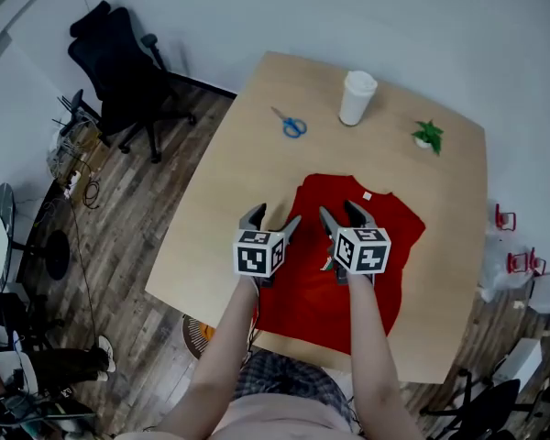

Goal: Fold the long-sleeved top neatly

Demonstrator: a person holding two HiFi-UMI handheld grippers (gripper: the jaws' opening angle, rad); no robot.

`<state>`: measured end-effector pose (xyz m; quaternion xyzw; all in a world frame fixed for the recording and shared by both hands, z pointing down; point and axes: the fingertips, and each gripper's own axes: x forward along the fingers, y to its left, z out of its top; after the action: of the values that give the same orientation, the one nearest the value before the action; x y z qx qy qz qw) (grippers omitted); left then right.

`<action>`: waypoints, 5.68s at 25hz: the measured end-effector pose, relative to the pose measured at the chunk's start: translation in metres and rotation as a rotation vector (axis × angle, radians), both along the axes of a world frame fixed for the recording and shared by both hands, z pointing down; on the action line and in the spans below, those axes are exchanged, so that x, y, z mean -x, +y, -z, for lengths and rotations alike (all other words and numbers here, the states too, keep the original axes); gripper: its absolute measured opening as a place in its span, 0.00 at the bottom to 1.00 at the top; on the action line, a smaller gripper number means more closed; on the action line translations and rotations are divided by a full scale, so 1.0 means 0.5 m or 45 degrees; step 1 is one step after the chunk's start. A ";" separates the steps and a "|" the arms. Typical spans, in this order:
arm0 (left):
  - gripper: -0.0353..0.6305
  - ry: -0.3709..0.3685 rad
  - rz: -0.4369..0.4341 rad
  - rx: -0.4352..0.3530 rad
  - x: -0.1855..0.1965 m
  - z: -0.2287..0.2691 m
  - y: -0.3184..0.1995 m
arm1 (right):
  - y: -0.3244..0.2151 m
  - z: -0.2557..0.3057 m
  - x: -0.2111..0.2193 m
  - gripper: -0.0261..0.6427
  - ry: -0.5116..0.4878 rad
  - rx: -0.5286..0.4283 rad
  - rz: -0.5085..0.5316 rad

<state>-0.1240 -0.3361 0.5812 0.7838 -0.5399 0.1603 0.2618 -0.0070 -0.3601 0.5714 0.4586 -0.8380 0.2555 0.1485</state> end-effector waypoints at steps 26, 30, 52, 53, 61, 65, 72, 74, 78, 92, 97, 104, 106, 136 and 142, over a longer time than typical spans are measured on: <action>0.59 -0.573 -1.185 0.210 -0.312 -0.113 -0.255 | -0.123 -0.137 -0.379 0.39 0.766 0.133 0.577; 0.56 -0.651 -1.333 0.313 -0.321 -0.165 -0.260 | -0.126 -0.195 -0.379 0.38 0.820 0.219 0.697; 0.12 -0.760 -1.523 0.308 -0.342 -0.201 -0.236 | -0.119 -0.216 -0.366 0.12 0.801 0.280 0.851; 0.11 -0.771 -1.512 0.282 -0.342 -0.193 -0.245 | -0.128 -0.208 -0.370 0.12 0.808 0.259 0.825; 0.11 -0.807 -1.199 -0.134 -0.371 -0.026 -0.365 | -0.233 -0.078 -0.426 0.11 0.874 0.018 0.469; 0.11 -0.813 -1.203 -0.177 -0.360 0.019 -0.337 | -0.205 -0.017 -0.411 0.11 0.863 -0.054 0.487; 0.11 -0.766 -1.355 -0.189 -0.323 0.071 -0.168 | -0.041 0.042 -0.365 0.12 0.789 -0.072 0.613; 0.11 -0.756 -1.392 -0.180 -0.305 0.075 -0.109 | 0.015 0.047 -0.346 0.12 0.785 -0.063 0.660; 0.11 -0.756 -1.454 -0.163 -0.272 0.076 0.003 | 0.118 0.050 -0.312 0.12 0.788 -0.052 0.749; 0.11 -0.740 -1.530 -0.020 -0.179 0.000 0.286 | 0.392 -0.041 -0.223 0.12 0.796 0.068 0.953; 0.11 -0.805 -1.497 0.022 -0.160 -0.066 0.339 | 0.439 -0.107 -0.206 0.12 0.777 0.139 0.982; 0.12 -0.783 -1.464 0.108 -0.153 -0.125 0.393 | 0.487 -0.168 -0.197 0.13 0.846 0.148 1.077; 0.12 -0.753 -1.467 0.156 -0.155 -0.138 0.406 | 0.496 -0.183 -0.197 0.13 0.843 0.166 1.095; 0.31 0.031 -0.706 0.005 -0.105 0.102 0.272 | 0.385 0.072 -0.291 0.23 0.167 -0.056 0.347; 0.17 0.034 -0.294 -0.257 -0.035 0.234 0.194 | 0.338 0.229 -0.385 0.09 0.022 -0.362 -0.087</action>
<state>-0.1065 -0.2392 0.4643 0.8651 -0.4558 0.1238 0.1686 0.1857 -0.1910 0.4570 0.5055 -0.8484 0.1353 0.0805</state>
